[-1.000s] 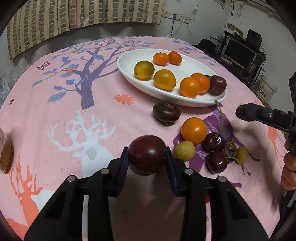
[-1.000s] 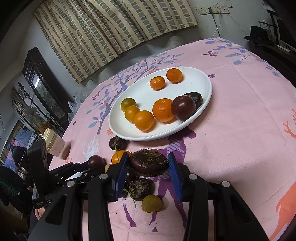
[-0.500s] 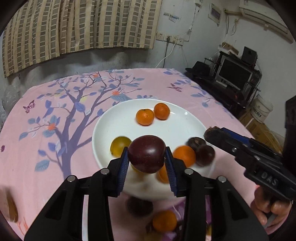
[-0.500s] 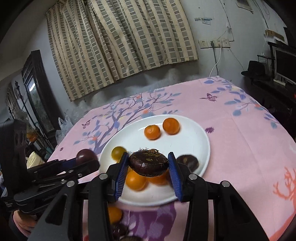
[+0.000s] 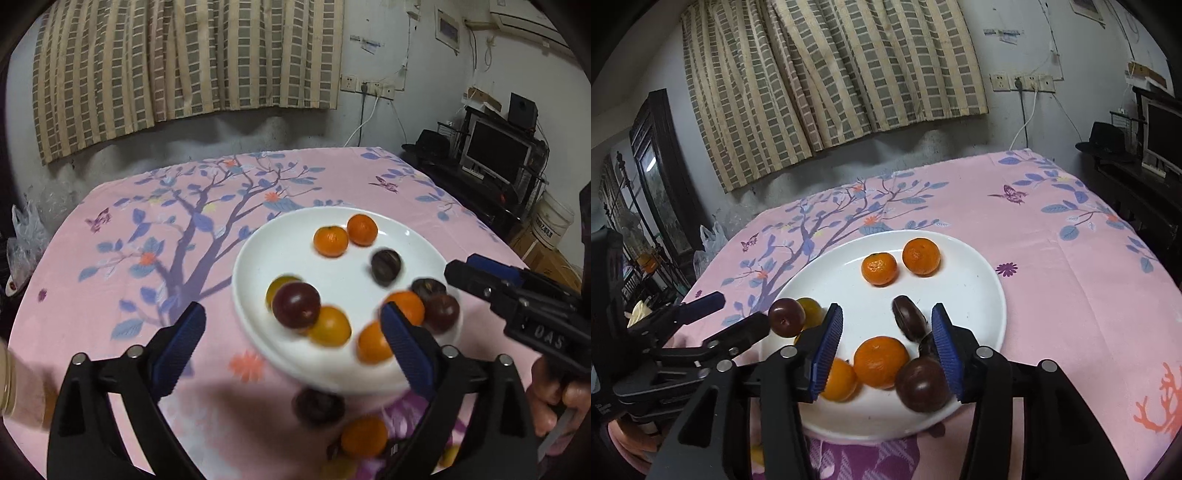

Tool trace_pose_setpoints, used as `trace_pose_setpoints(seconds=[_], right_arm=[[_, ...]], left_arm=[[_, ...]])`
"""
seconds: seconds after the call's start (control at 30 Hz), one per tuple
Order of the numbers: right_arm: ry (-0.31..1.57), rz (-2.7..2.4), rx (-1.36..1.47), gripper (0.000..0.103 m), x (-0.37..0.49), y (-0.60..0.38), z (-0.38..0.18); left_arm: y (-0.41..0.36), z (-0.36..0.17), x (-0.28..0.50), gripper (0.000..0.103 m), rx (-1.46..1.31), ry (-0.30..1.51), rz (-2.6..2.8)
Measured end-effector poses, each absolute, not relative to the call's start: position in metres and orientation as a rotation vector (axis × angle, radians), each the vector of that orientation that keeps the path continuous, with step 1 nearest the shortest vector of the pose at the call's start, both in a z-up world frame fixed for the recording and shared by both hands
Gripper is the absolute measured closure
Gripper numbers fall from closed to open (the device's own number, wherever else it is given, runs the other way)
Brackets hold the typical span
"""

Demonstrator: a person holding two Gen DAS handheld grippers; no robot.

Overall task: Organize fruits
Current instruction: 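Carry both fruits over the white plate and open both tools to drop them, then grasp the small yellow-green fruit with the right tool while the left tool grasps the red tomato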

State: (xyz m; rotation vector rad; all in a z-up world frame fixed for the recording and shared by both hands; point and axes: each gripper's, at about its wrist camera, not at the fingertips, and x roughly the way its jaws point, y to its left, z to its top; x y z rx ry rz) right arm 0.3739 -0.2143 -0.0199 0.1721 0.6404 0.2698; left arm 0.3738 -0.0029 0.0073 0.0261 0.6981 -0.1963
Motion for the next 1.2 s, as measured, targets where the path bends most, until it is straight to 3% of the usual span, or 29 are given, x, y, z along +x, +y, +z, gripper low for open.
trace_pose_setpoints(seconds=[0.27, 0.6, 0.73, 1.2], right_arm=[[0.772, 0.356, 0.067, 0.046, 0.304, -0.2, -0.051], [0.893, 0.431, -0.033, 0.046, 0.26, -0.187, -0.078], [0.897, 0.447, -0.054, 0.056, 0.257, -0.185, -0.078], [0.917, 0.45, -0.056, 0.074, 0.26, -0.186, -0.079]], left_arm=[[0.053, -0.037, 0.299, 0.005, -0.106, 0.787, -0.12], [0.063, -0.049, 0.274, 0.005, -0.123, 0.834, -0.1], [0.065, -0.05, 0.271, 0.005, -0.118, 0.829, -0.089], [0.063, -0.052, 0.27, 0.005, -0.106, 0.844, -0.087]])
